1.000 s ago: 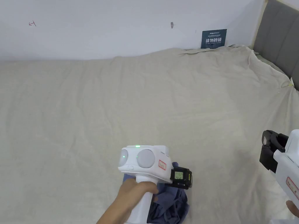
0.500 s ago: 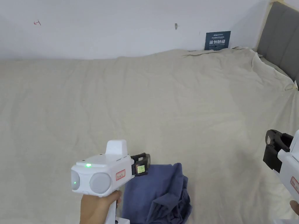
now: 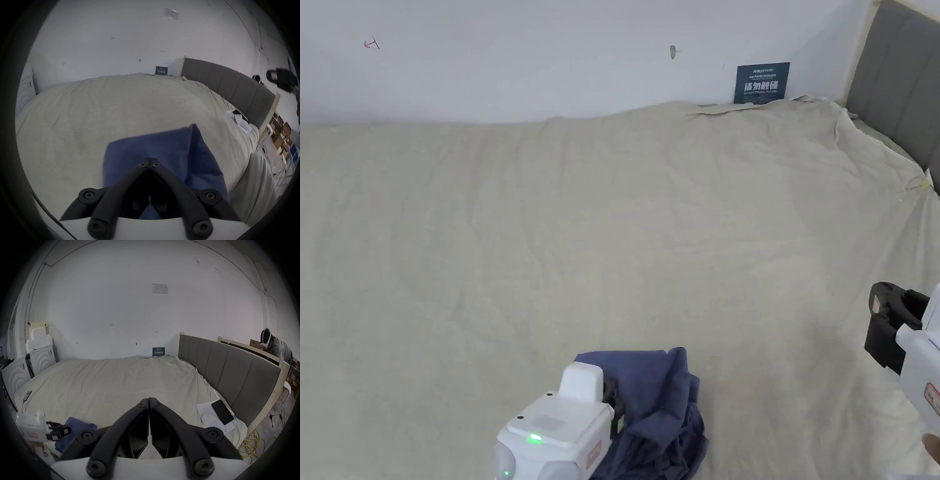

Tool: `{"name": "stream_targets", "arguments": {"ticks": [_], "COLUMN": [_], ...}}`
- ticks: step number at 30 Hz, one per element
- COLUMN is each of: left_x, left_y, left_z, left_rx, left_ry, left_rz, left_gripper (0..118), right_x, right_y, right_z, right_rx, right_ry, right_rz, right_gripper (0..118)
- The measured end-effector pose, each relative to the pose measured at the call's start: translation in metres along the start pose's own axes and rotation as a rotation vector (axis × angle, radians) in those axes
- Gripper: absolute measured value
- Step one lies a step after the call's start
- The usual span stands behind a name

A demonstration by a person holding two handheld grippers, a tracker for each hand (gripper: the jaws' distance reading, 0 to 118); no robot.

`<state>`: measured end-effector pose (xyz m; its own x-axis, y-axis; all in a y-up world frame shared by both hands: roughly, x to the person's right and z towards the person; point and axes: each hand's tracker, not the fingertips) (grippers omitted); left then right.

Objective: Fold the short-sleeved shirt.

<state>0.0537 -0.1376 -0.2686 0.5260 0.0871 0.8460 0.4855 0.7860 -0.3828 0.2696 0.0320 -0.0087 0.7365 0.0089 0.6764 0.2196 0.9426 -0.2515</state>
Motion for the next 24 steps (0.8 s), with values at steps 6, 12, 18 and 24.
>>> {"name": "stream_targets", "arguments": {"ticks": [6, 12, 18, 24], "left_x": [0.046, 0.082, 0.105, 0.111], "left_y": [-0.014, -0.017, -0.021, -0.014], "left_z": [-0.012, -0.027, -0.040, -0.030], "left_rx": [-0.017, -0.031, -0.056, -0.016], "left_ry": [-0.041, -0.072, -0.104, -0.140], "left_rz": [-0.075, -0.095, -0.120, -0.109], "left_gripper": [0, 0, 0, 0], "right_x": [0.007, 0.016, 0.023, 0.025], "right_y": [-0.001, -0.004, -0.008, -0.008], "right_z": [0.000, 0.002, 0.001, 0.002], "right_rx": [-0.003, -0.007, -0.015, -0.015], "right_ry": [-0.010, -0.024, -0.041, -0.046], "right_rz": [-0.010, -0.019, -0.034, -0.029], "right_gripper": [0, 0, 0, 0]}}
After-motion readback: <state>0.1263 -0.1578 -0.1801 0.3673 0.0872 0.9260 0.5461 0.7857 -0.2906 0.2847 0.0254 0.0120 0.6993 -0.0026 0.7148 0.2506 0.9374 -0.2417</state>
